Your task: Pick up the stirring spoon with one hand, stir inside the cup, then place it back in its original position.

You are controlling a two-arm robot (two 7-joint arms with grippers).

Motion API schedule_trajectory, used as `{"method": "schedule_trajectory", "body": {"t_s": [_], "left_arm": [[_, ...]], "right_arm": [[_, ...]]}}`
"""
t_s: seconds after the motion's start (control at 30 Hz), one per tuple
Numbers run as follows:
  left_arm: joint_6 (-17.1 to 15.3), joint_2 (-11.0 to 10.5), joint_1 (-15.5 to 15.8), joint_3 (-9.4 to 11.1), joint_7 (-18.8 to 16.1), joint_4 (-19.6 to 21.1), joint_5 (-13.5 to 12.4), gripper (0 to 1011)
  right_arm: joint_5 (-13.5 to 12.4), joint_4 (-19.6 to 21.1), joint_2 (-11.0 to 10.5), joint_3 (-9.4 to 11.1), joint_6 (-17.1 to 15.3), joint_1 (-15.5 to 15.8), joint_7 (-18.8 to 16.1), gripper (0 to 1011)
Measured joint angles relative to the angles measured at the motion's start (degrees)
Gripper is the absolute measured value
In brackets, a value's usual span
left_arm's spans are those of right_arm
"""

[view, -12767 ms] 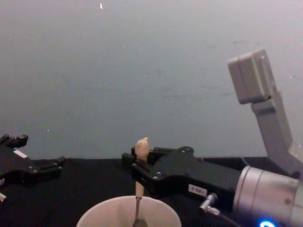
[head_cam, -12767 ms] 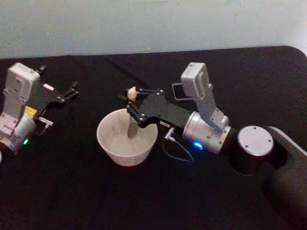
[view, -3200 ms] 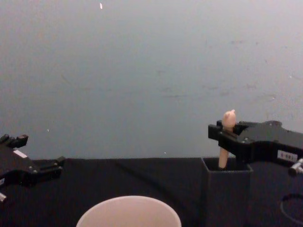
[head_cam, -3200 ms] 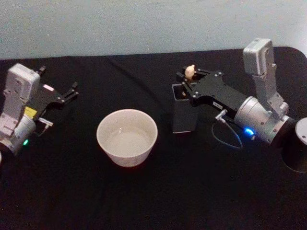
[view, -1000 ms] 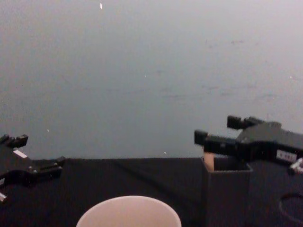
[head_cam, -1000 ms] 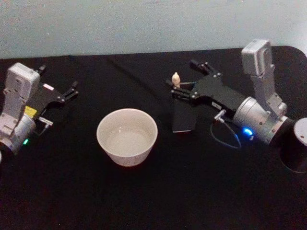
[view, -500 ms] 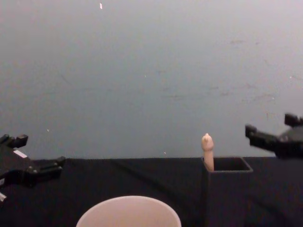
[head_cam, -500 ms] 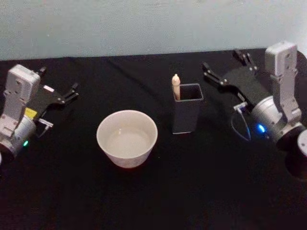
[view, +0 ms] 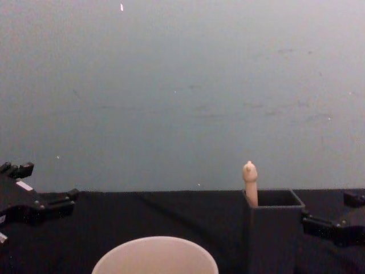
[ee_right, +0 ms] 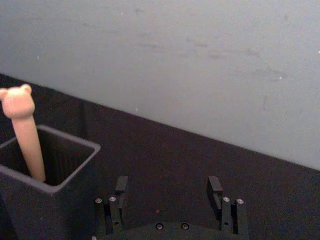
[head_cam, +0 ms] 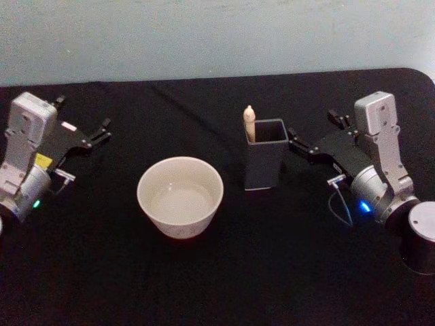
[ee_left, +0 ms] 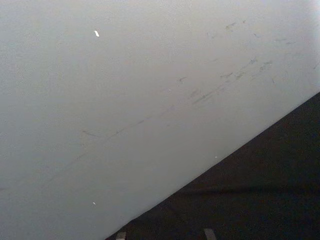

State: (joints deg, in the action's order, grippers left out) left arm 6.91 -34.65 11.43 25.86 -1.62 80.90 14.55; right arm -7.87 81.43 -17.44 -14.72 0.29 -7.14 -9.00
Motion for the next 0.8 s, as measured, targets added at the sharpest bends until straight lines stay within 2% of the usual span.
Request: {"method": "schedule_trajectory", "body": {"t_s": [0.8], "left_arm": [[0.0, 0.0, 0.0, 0.0, 0.0, 0.0, 0.0, 1001]], "right_arm": [[0.0, 0.2, -0.1, 0.0, 0.2, 0.0, 0.2, 1000]]}}
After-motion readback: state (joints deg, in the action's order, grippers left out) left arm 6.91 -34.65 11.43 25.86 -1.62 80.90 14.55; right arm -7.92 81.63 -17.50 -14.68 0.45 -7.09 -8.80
